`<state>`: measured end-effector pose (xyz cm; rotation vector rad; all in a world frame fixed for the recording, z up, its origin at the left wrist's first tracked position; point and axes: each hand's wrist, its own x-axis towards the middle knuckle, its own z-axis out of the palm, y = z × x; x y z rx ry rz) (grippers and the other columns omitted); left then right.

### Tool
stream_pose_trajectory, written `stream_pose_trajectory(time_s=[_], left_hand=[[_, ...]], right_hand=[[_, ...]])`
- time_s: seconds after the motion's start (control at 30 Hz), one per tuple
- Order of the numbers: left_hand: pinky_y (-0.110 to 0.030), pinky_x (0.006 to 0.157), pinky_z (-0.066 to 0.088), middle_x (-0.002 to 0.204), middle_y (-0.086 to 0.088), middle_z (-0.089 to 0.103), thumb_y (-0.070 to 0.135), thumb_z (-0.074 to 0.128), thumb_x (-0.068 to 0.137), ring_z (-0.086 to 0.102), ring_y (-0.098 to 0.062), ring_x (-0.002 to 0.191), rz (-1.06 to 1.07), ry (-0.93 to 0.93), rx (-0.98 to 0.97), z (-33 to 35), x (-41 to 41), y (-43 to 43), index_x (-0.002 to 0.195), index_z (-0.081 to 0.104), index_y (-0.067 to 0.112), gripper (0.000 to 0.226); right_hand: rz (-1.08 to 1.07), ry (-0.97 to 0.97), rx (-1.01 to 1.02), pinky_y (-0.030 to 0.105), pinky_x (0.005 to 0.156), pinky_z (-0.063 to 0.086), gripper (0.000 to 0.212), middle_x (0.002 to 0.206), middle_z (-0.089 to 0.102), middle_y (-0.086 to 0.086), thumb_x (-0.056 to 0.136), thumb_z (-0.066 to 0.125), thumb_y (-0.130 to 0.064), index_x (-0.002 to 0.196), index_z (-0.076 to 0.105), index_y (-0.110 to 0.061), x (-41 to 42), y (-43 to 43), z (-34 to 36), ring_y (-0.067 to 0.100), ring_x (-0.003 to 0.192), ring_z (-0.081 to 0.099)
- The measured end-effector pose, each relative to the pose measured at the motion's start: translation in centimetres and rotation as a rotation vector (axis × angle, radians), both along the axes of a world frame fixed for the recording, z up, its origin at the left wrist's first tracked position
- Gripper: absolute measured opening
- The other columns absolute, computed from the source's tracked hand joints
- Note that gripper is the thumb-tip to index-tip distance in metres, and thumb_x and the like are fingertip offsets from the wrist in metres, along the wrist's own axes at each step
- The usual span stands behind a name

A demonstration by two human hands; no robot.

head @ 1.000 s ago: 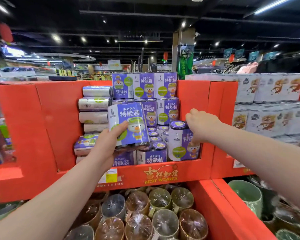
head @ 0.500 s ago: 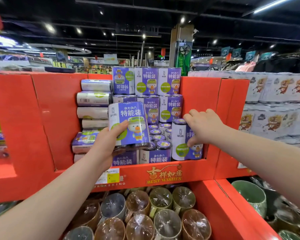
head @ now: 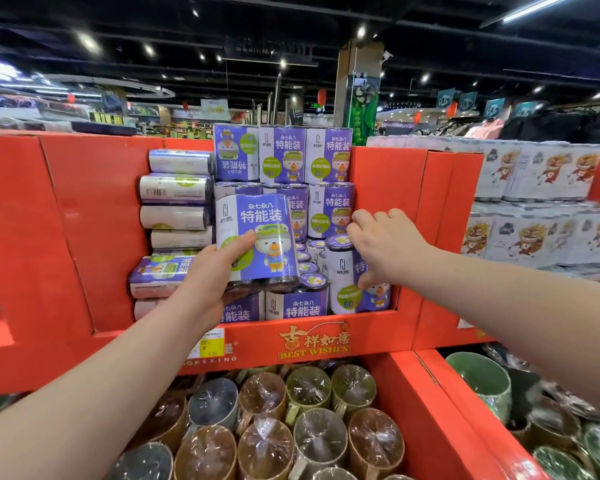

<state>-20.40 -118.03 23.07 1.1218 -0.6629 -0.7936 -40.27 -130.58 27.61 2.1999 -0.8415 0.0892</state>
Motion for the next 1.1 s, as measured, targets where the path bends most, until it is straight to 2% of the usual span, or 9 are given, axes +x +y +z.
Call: stream_pose_trajectory(time_s=[0.17, 0.27, 0.37, 0.5, 0.57, 0.67, 0.83, 0.97, 1.1], left_hand=[[-0.037, 0.07, 0.056, 0.092, -0.004, 0.074, 0.033, 0.07, 0.084, 0.07, -0.017, 0.07, -0.014, -0.014, -0.003, 0.0, -0.1, -1.3, 0.112, 0.064, 0.016, 0.034], [-0.027, 0.061, 0.051, 0.089, -0.002, 0.074, 0.033, 0.069, 0.084, 0.07, -0.016, 0.07, -0.038, -0.04, -0.007, 0.2, -0.7, -2.6, 0.105, 0.066, 0.02, 0.025], [-0.031, 0.072, 0.049, 0.096, -0.003, 0.072, 0.032, 0.071, 0.083, 0.066, -0.02, 0.084, -0.011, -0.161, -0.004, 0.5, -1.3, -3.7, 0.106, 0.066, 0.015, 0.029], [-0.03, 0.083, 0.051, 0.106, -0.001, 0.071, 0.043, 0.077, 0.074, 0.065, -0.015, 0.093, 0.074, -0.328, -0.007, -0.4, -0.3, -3.7, 0.115, 0.062, 0.015, 0.052], [-0.043, 0.098, 0.049, 0.109, -0.002, 0.072, 0.052, 0.077, 0.066, 0.066, -0.021, 0.103, 0.08, -0.291, -0.016, -0.7, 0.6, -3.7, 0.114, 0.064, 0.02, 0.059], [-0.046, 0.102, 0.046, 0.113, -0.009, 0.071, 0.032, 0.07, 0.084, 0.067, -0.025, 0.103, 0.05, -0.182, -0.064, -0.6, 1.3, -4.1, 0.113, 0.064, 0.017, 0.033], [-0.043, 0.097, 0.05, 0.1, -0.005, 0.074, 0.026, 0.068, 0.086, 0.069, -0.022, 0.094, 0.001, -0.155, -0.083, -0.8, 1.7, -5.0, 0.102, 0.067, 0.017, 0.018], [-0.049, 0.101, 0.047, 0.107, -0.004, 0.073, 0.044, 0.075, 0.065, 0.066, -0.027, 0.106, -0.015, -0.235, -0.062, -1.4, 1.8, -5.3, 0.109, 0.067, 0.019, 0.051], [-0.052, 0.102, 0.046, 0.109, -0.004, 0.072, 0.058, 0.078, 0.053, 0.066, -0.027, 0.107, -0.015, -0.245, -0.036, -1.5, 1.8, -5.3, 0.115, 0.065, 0.02, 0.074]], right_hand=[[-0.016, -0.003, 0.004, 0.029, 0.058, 0.032, 0.087, 0.078, 0.06, 0.003, 0.023, 0.081, -0.071, 0.084, 0.061, -0.012, -0.5, -0.5, -0.5, 0.023, 0.063, 0.058], [0.038, -0.077, 0.041, 0.029, 0.056, 0.038, 0.091, 0.074, 0.059, 0.004, 0.013, 0.081, -0.068, 0.081, 0.063, -0.01, -0.8, -1.3, -1.3, 0.023, 0.059, 0.057], [0.024, -0.086, 0.117, 0.034, 0.063, 0.044, 0.09, 0.097, 0.058, 0.006, 0.036, 0.085, -0.061, 0.105, 0.058, -0.01, -1.1, -0.7, -2.3, 0.026, 0.082, 0.058], [0.056, -0.15, 0.323, 0.039, 0.095, 0.044, 0.082, 0.134, 0.041, 0.007, 0.072, 0.075, -0.042, 0.136, 0.034, -0.011, -1.4, -0.6, -3.0, 0.028, 0.121, 0.043], [0.041, -0.133, 0.453, 0.04, 0.097, 0.044, 0.076, 0.136, 0.044, 0.008, 0.075, 0.072, -0.038, 0.136, 0.036, -0.011, -1.1, -1.3, -1.8, 0.031, 0.124, 0.045], [-0.003, -0.058, 0.565, 0.041, 0.099, 0.044, 0.079, 0.141, 0.045, 0.011, 0.082, 0.069, -0.038, 0.144, 0.028, -0.012, -0.2, -2.7, -0.2, 0.031, 0.128, 0.045], [-0.122, 0.085, 0.636, 0.044, 0.116, 0.025, 0.094, 0.159, 0.002, 0.019, 0.092, 0.058, -0.04, 0.153, -0.009, -0.016, 0.4, -3.0, -3.1, 0.033, 0.147, 0.01], [-0.176, 0.061, 0.738, 0.041, 0.12, 0.014, 0.088, 0.158, -0.014, 0.023, 0.093, 0.047, -0.035, 0.152, -0.017, -0.019, 1.1, -3.5, -4.9, 0.034, 0.148, -0.004], [-0.21, 0.047, 0.82, 0.038, 0.118, 0.014, 0.088, 0.159, -0.01, 0.021, 0.093, 0.048, -0.034, 0.153, -0.014, -0.019, 1.6, -3.4, -4.3, 0.033, 0.148, 0.001]])
